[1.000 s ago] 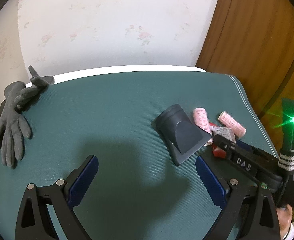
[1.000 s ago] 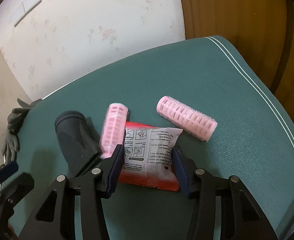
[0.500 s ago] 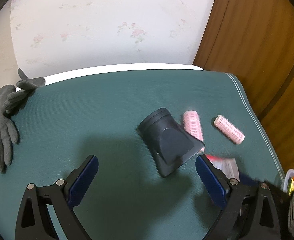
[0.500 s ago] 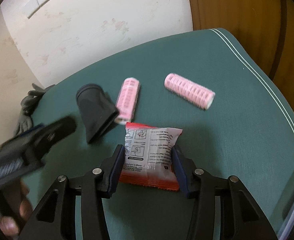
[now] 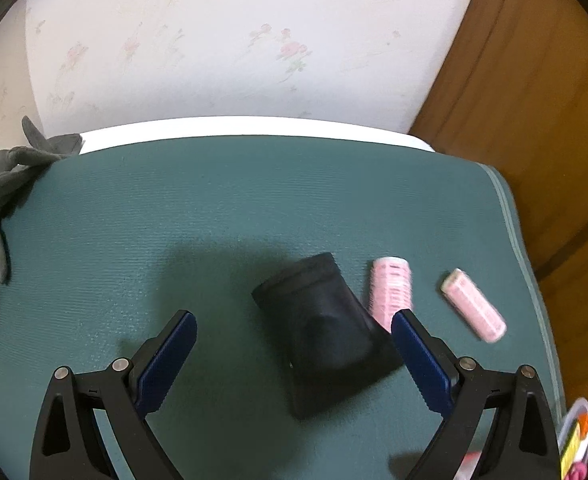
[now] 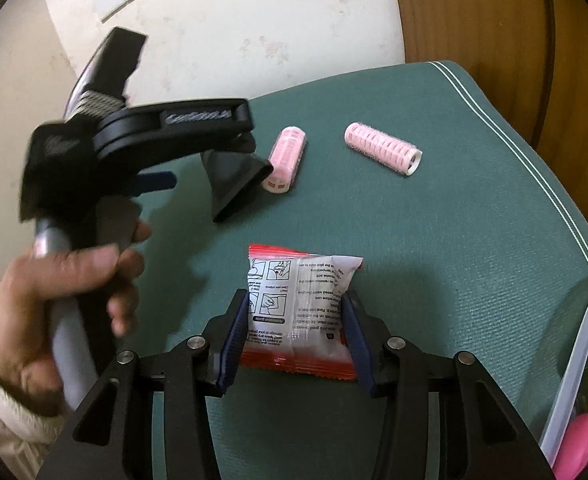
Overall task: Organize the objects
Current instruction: 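Grasp the black nozzle with the left gripper while the right gripper holds the packet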
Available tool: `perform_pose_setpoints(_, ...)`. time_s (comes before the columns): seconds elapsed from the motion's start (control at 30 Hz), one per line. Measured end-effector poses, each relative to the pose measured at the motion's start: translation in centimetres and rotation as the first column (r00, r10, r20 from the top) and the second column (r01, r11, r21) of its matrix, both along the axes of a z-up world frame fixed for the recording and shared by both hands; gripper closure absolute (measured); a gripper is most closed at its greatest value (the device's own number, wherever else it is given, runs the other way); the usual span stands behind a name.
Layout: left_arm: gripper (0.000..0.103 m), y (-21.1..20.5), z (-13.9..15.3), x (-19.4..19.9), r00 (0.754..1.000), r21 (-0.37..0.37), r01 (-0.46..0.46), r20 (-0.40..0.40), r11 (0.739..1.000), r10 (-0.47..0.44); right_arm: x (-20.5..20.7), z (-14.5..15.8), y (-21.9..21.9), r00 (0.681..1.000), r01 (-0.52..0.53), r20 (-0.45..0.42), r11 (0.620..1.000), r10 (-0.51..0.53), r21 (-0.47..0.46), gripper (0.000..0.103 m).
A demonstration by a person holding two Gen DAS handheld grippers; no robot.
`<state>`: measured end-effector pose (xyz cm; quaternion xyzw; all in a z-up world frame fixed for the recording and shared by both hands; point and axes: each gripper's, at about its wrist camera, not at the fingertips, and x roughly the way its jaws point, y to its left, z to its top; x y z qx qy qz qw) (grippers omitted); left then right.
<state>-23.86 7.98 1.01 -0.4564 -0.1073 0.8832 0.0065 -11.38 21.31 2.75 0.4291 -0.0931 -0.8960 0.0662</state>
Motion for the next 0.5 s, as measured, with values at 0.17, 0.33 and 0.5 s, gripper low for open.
perform_pose_setpoints(0.17,0.003,0.3,-1.0,-0.8,1.000,-0.027,-0.020,0.003,0.999,0.020,0.1,0.0,-0.3,1.000,-0.024,-0.004,1.000,0.024,-0.007,0.056)
perform_pose_setpoints(0.33,0.020,0.4,-2.2,-0.6,1.000,-0.073,-0.009,0.023,0.997,0.011,0.0,0.0,-0.4,1.000,-0.027,-0.005,1.000,0.027,-0.014,0.056)
perform_pose_setpoints(0.5,0.042,0.6,-1.9,0.0,0.999,-0.096,0.033,-0.007,0.995,-0.034,-0.1,0.1,-0.3,1.000,-0.015,-0.004,1.000,0.015,-0.016,0.056)
